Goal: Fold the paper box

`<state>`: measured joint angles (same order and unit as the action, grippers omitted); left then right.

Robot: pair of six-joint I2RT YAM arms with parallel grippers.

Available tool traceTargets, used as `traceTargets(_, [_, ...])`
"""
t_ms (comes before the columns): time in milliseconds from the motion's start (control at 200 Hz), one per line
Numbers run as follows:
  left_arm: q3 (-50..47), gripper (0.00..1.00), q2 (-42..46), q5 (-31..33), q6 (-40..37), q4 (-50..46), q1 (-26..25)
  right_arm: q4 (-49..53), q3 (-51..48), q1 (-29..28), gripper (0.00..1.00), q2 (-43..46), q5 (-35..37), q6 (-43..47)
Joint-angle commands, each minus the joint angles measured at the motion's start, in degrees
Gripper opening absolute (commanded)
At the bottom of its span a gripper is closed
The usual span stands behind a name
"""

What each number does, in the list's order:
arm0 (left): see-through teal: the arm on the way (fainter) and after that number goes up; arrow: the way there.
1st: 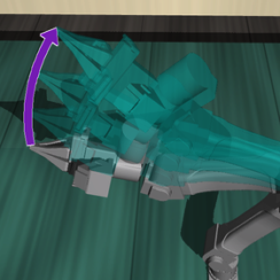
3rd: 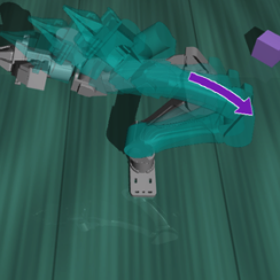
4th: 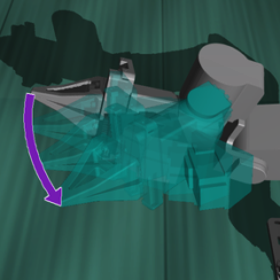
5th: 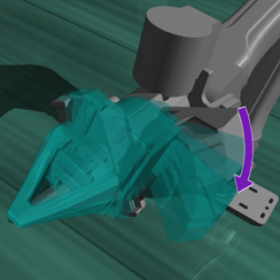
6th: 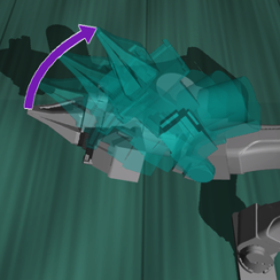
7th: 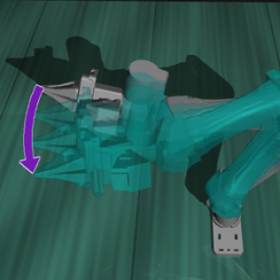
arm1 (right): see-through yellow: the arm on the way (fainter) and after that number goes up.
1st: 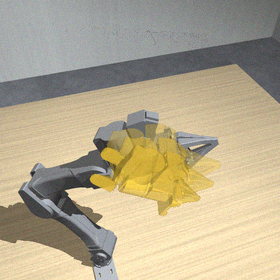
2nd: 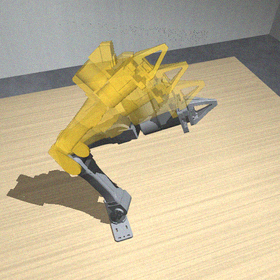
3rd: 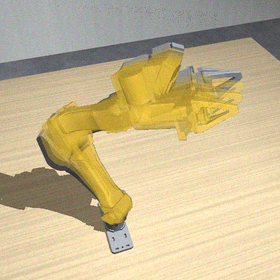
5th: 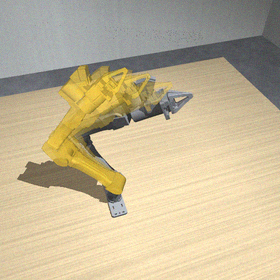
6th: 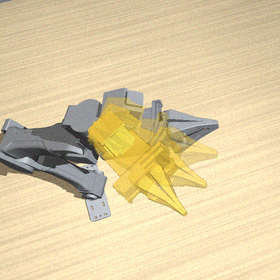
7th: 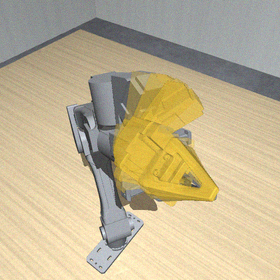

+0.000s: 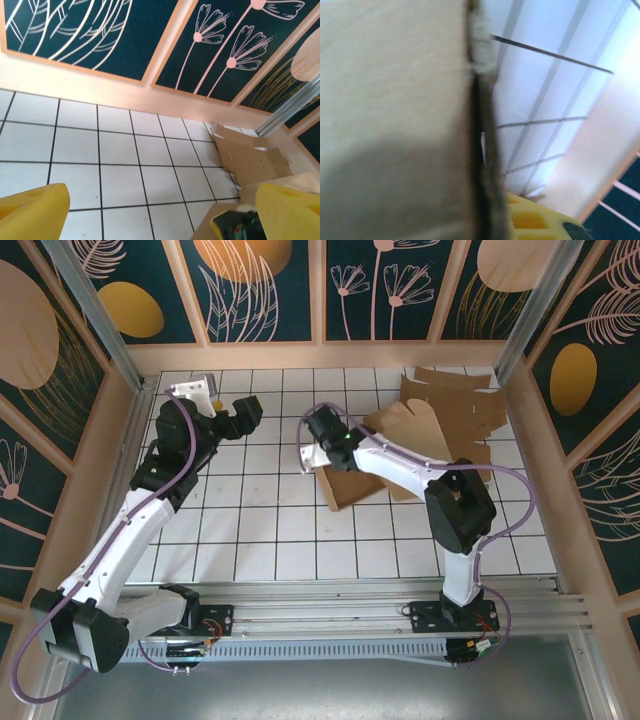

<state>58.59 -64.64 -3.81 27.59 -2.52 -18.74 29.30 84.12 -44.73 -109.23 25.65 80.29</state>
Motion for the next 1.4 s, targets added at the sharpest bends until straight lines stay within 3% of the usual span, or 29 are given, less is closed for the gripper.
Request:
traceTargets(0, [-2.2,0.95,1.8,-2.3,2.2,4.3,-0.2,5.1,-2.5,-3.7,0.20,2.4,1.8,12.2])
traceTargets(245, [-4.3,0.95,1.5,-9.6,-1.5,3.7,-0.2,9.1,-0.7,-6.0,0.37,7.5,1.8,2.2])
traceTargets(340, [-4.2,0.93,1.5,-14.0,-4.7,3.4,-0.2,7.6,-1.0,-6.7,0.38,10.0,1.2,-9.4])
traceTargets(415, [-4.6,0.92,1.8,-19.6,-7.3,2.9,-0.2,7.4,1.9,-7.5,0.41,11.7,0.8,-30.7])
traceTargets(501, [-6.3,0.92,3.3,-24.4,-8.4,1.8,-0.3,8.1,3.9,-6.9,0.53,15.4,7.8,-75.0])
traceTargets(566, [-7.6,0.91,4.6,-26.5,-8.4,0.5,-0.3,17.7,2.4,-5.0,0.54,19.0,2.7,-104.3])
traceTargets(626, [-8.4,0.90,5.5,-28.6,-8.7,-0.8,-0.4,15.9,-6.2,-5.6,0.55,24.7,-2.4,-118.1])
traceTargets(746, [-8.3,0.89,4.8,-34.9,-10.6,-4.2,-0.7,6.9,-23.3,-2.9,0.63,34.7,-13.2,-136.6])
traceTargets(831, [-7.2,0.88,2.8,-36.4,-13.3,-8.5,-2.3,4.0,-30.5,0.5,0.64,37.4,-15.4,-141.7])
traceTargets(956, [-6.1,0.89,-0.8,-32.7,-18.3,-14.4,-8.2,-3.3,-35.6,5.5,0.64,35.0,-20.0,-139.0])
traceTargets(1106, [-7.4,0.90,-4.5,-30.2,-15.8,-12.2,-11.1,-4.1,-32.7,6.0,0.63,27.1,-15.6,-133.6])
traceTargets(1241, [-10.5,0.92,-4.0,-25.8,-10.3,-7.2,-11.2,-9.9,-32.2,6.1,0.54,22.3,-13.4,-127.6])
traceTargets(1391, [-11.9,0.95,-3.9,-16.1,-4.1,-7.7,-11.2,-12.4,-30.3,6.4,0.32,17.4,-13.1,-124.5])
